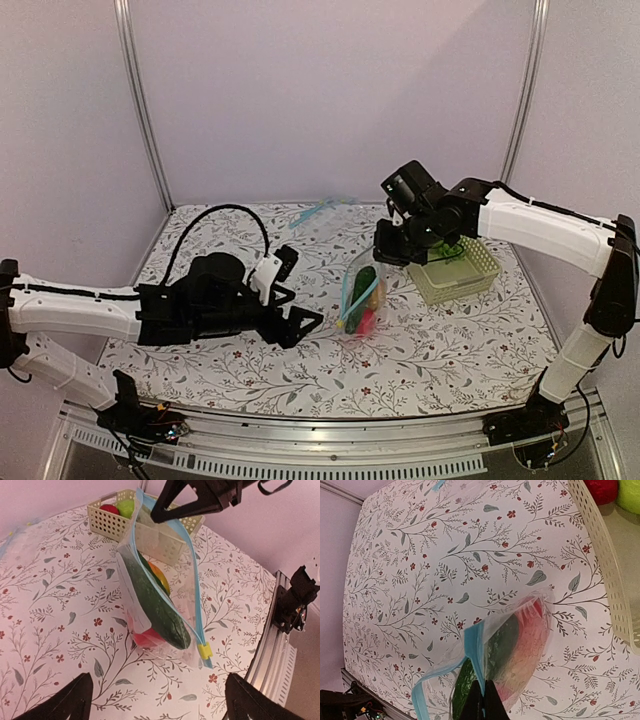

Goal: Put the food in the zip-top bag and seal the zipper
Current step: Pass from the left arm to the right, then pass from the right arm to the left

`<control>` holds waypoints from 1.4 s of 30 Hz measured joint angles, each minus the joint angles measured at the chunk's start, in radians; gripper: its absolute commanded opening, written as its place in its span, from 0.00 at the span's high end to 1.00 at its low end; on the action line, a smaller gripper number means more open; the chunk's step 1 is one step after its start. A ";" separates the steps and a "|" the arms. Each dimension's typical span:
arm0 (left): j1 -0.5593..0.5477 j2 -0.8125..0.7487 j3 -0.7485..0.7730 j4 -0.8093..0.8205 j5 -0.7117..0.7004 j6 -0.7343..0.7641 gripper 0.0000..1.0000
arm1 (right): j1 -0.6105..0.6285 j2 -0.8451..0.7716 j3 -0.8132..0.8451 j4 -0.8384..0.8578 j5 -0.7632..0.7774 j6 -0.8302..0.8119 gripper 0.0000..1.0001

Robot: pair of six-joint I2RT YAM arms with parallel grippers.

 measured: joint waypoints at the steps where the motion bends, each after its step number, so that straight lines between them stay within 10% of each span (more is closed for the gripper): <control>1: -0.017 0.001 -0.019 0.003 -0.013 0.007 0.08 | 0.000 0.000 0.000 0.002 0.002 0.019 1.00; 32: -0.188 0.290 0.066 0.117 -0.248 0.078 0.98 | 0.000 0.000 0.000 0.015 0.037 0.163 1.00; 38: -0.192 0.290 0.076 0.110 -0.270 0.079 1.00 | 0.000 -0.001 0.000 0.017 0.041 0.163 1.00; 42: -0.192 0.288 0.078 0.098 -0.276 0.087 1.00 | 0.000 -0.018 -0.008 0.023 0.051 0.158 0.76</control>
